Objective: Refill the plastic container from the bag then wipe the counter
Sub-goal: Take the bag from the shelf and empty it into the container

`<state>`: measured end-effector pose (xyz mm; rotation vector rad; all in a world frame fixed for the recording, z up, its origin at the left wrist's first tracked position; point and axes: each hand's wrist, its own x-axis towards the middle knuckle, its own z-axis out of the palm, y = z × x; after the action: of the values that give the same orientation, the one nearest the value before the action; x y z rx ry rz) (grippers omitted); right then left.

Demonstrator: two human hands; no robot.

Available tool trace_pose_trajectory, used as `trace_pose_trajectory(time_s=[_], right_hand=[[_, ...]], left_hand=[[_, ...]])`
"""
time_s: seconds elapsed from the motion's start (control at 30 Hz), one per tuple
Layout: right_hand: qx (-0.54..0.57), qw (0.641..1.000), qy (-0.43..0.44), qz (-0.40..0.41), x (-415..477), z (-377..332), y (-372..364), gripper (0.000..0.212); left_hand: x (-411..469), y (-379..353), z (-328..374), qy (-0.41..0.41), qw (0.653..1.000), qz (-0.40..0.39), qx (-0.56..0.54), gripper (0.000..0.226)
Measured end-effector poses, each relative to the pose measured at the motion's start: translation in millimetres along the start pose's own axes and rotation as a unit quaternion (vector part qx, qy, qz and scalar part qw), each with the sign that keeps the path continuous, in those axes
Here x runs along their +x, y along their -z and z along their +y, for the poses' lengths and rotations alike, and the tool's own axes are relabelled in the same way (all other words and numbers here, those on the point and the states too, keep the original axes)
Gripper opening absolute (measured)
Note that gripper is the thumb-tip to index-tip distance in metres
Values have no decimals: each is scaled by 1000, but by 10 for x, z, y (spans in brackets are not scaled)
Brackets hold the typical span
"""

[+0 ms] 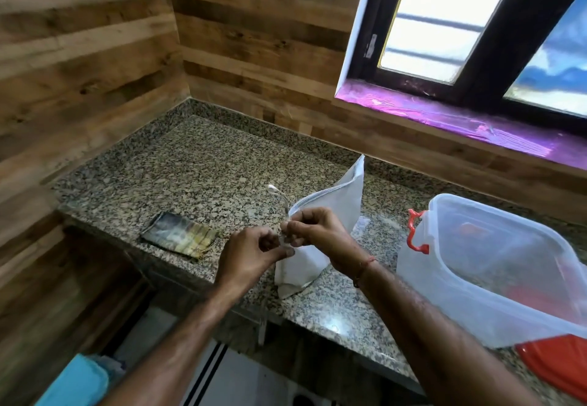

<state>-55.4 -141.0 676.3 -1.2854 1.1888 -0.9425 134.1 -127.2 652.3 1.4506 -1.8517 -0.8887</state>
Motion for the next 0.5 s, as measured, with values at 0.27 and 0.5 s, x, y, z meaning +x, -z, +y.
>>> trace_pose_trajectory(time_s=[0.27,0.5], right_hand=[[-38,996,4,75,16,13,188,26],[-60,986,-9,155,305,-35,926,22]], left_hand=[[-9,-223,-64,-56,995,71,30,34],[150,-145,85,-62,995,-47,59,33]])
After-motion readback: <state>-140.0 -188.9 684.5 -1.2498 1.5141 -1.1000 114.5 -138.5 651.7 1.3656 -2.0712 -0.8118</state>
